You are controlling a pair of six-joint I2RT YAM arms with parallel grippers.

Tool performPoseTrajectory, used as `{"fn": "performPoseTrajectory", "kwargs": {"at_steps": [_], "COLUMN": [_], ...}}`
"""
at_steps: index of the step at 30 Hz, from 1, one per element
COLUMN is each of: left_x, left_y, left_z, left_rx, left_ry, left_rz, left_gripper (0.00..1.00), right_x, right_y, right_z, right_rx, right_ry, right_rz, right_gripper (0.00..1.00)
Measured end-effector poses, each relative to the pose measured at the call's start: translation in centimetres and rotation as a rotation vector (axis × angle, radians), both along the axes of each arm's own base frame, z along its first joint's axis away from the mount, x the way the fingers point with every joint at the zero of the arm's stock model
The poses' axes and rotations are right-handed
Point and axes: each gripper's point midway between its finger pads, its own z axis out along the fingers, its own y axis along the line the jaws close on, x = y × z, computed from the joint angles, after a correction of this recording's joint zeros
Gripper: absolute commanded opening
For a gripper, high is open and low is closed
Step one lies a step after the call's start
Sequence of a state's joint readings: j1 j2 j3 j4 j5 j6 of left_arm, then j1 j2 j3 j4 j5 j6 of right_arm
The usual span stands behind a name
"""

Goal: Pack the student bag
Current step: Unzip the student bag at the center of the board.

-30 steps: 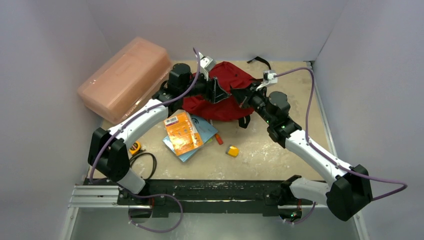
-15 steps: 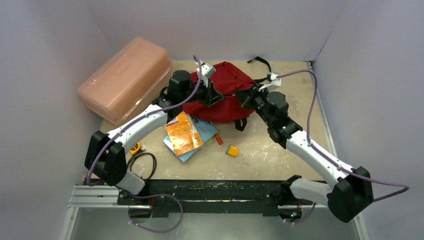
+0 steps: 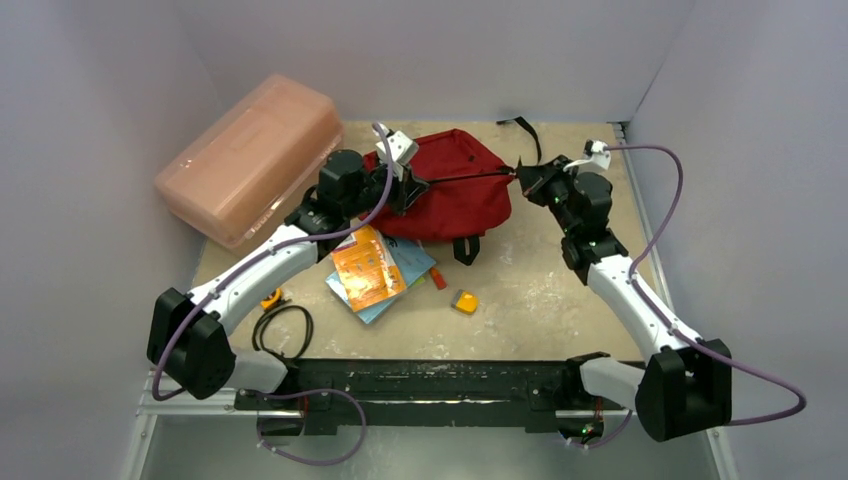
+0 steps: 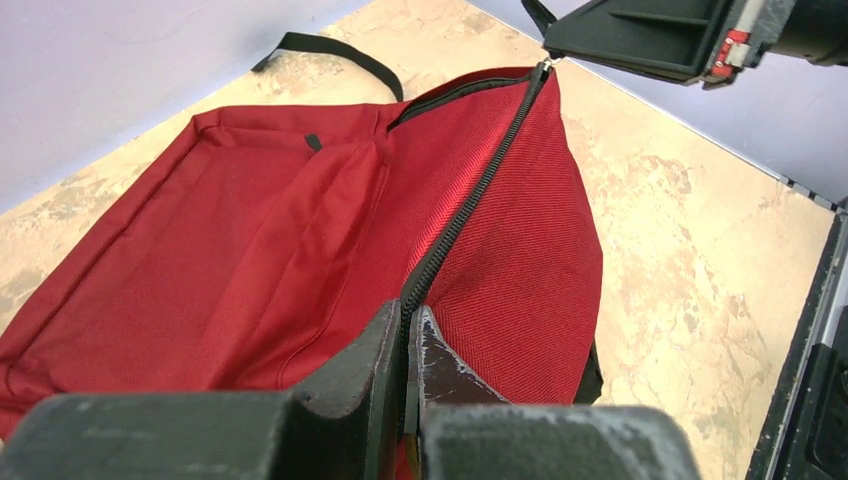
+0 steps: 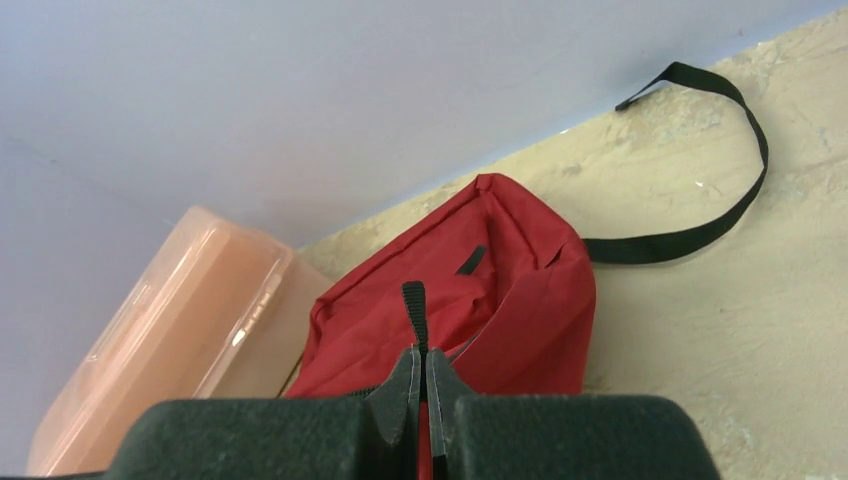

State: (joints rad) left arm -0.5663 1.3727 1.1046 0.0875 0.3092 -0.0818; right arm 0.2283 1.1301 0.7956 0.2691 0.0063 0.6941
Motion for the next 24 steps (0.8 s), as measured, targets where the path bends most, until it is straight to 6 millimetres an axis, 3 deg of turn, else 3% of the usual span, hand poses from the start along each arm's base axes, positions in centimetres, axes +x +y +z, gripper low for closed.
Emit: {"fn": "performPoseTrajectory", "kwargs": {"at_steps": [1, 5, 10, 13, 18, 24], "left_x": [-0.1, -0.8, -1.6, -1.2, -0.7, -0.5], "left_y": [0.0, -0.3, -0.9, -2.1, -5.9, -9.2], "left_z": [-0.1, -0.7, -0.3, 1.0, 2.9, 1.8], "left_rx": [0.004, 0.03, 0.019, -0.009, -0.039, -0.007], "left_ry": [-0.001, 0.011, 0.041, 0.067, 0.089, 0.14], "left_rz": [-0.004, -0.056, -0.123, -0.143, -0.163, -0.167], "left_gripper": [0.02, 0.39, 0.62, 0.64, 0.64, 0.56], "right_x": [0.3, 0.7, 0.5, 0.2, -0.5, -1.2], "right_y": [-0.3, -0.1, 0.4, 1.1, 2.5, 3.3], "right_z": [-0.3, -0.5, 0.1, 0.3, 1.2, 2.0], "right_rx": [-0.002, -0.025, -0.05, -0.047, -0.04, -0.033], "right_ry": [0.003, -0.014, -0.048, -0.057, -0.086, -0.109], "right_rz": [0.0, 0.038, 0.088, 0.125, 0.181, 0.216], "right_gripper": [0.0, 0.0, 0.0, 0.0, 0.0, 0.0]}}
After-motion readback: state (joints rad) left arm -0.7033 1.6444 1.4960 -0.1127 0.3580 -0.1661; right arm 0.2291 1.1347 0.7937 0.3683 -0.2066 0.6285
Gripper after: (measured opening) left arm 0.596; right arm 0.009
